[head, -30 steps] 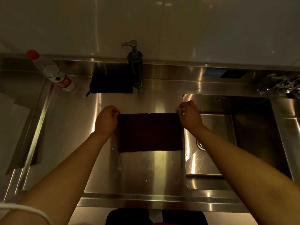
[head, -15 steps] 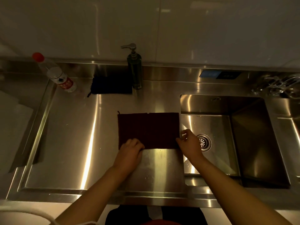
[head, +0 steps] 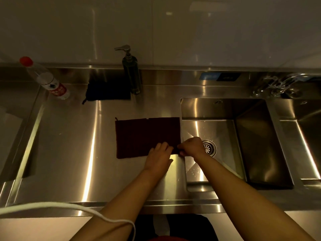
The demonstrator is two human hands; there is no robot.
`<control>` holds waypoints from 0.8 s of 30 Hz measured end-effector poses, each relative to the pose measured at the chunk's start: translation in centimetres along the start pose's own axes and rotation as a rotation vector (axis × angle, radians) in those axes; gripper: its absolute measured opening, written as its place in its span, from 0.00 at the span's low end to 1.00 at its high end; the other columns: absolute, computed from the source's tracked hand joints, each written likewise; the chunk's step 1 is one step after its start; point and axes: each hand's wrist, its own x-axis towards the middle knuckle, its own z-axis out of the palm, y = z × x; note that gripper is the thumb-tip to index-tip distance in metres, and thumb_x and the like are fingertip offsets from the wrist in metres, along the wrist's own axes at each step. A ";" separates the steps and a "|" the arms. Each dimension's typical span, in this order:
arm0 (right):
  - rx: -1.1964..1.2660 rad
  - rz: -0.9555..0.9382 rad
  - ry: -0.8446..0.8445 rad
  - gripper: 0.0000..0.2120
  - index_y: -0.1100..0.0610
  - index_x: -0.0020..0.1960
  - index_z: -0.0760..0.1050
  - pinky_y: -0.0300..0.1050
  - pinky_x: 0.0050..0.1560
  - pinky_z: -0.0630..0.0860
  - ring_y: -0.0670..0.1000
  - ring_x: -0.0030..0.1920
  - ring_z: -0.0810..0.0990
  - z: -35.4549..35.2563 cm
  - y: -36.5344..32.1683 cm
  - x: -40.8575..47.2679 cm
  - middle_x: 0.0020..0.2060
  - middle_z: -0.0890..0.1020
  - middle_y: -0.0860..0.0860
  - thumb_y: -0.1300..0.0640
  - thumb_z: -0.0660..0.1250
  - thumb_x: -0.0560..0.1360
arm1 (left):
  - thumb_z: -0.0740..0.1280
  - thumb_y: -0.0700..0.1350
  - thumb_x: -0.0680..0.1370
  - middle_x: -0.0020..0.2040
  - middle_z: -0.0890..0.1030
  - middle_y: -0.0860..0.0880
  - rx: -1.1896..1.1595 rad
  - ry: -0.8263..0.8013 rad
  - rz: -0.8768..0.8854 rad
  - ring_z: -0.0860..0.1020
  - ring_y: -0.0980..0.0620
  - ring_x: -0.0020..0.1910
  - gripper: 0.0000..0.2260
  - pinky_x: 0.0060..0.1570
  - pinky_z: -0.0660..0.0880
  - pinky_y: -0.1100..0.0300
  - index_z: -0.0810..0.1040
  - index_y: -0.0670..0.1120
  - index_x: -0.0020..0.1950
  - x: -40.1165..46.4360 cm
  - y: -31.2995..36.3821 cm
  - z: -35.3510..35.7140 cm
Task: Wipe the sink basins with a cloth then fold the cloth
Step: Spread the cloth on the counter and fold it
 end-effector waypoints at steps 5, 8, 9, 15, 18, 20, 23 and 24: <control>0.380 0.104 -0.140 0.11 0.71 0.48 0.82 0.46 0.34 0.84 0.53 0.26 0.82 -1.0 0.8 -0.5 0.30 0.83 0.60 0.64 0.78 0.71 | 0.65 0.55 0.82 0.70 0.72 0.49 0.089 0.001 -0.038 0.70 0.46 0.68 0.20 0.63 0.69 0.50 0.70 0.50 0.73 1.2 1.1 0.5; 0.431 0.117 -0.212 0.11 0.70 0.48 0.81 0.53 0.44 0.84 0.53 0.27 0.80 -1.2 0.6 -0.1 0.32 0.83 0.61 0.64 0.77 0.72 | 0.63 0.51 0.84 0.68 0.74 0.50 0.071 0.029 -0.090 0.72 0.47 0.67 0.16 0.61 0.70 0.52 0.71 0.51 0.71 1.8 1.6 0.5; 0.442 0.127 -0.238 0.12 0.70 0.50 0.81 0.52 0.44 0.84 0.52 0.27 0.80 -1.4 0.5 0.1 0.33 0.83 0.60 0.63 0.77 0.72 | 0.62 0.49 0.84 0.68 0.74 0.50 0.066 0.037 -0.101 0.73 0.47 0.66 0.15 0.61 0.70 0.52 0.71 0.51 0.71 2.0 1.7 0.5; 0.162 -0.142 -0.132 0.12 0.66 0.55 0.82 0.51 0.43 0.85 0.56 0.39 0.85 -2.4 -0.2 1.5 0.43 0.86 0.59 0.67 0.73 0.72 | 0.61 0.49 0.84 0.64 0.78 0.49 -0.039 0.112 -0.169 0.76 0.48 0.61 0.14 0.57 0.73 0.53 0.74 0.49 0.68 2.1 1.7 -0.4; -0.272 -0.621 0.070 0.33 0.53 0.69 0.75 0.47 0.58 0.77 0.52 0.60 0.78 -2.6 0.2 2.6 0.63 0.76 0.51 0.65 0.76 0.66 | 0.61 0.50 0.84 0.62 0.78 0.49 -0.123 0.164 -0.215 0.77 0.48 0.59 0.13 0.55 0.74 0.51 0.75 0.48 0.67 1.8 1.9 -0.8; -0.548 -0.906 0.081 0.37 0.49 0.72 0.73 0.50 0.65 0.70 0.53 0.69 0.70 -2.6 0.0 3.4 0.69 0.72 0.50 0.61 0.77 0.65 | 0.61 0.50 0.84 0.60 0.79 0.49 -0.171 0.189 -0.227 0.78 0.48 0.57 0.12 0.55 0.75 0.51 0.76 0.48 0.65 1.7 2.0 -1.0; -0.750 -1.062 0.055 0.31 0.50 0.71 0.76 0.54 0.67 0.67 0.56 0.72 0.69 -2.1 -1.2 4.7 0.70 0.75 0.51 0.59 0.76 0.68 | 0.62 0.50 0.84 0.57 0.79 0.50 -0.202 0.233 -0.233 0.78 0.50 0.54 0.11 0.52 0.76 0.51 0.76 0.49 0.63 1.4 2.0 -1.2; -0.774 -1.071 0.039 0.29 0.51 0.70 0.78 0.54 0.67 0.67 0.56 0.72 0.70 -2.0 -1.6 5.0 0.70 0.76 0.51 0.59 0.76 0.69 | 0.62 0.50 0.84 0.56 0.79 0.50 -0.208 0.250 -0.233 0.78 0.50 0.53 0.10 0.52 0.75 0.52 0.77 0.49 0.63 1.3 2.0 -1.3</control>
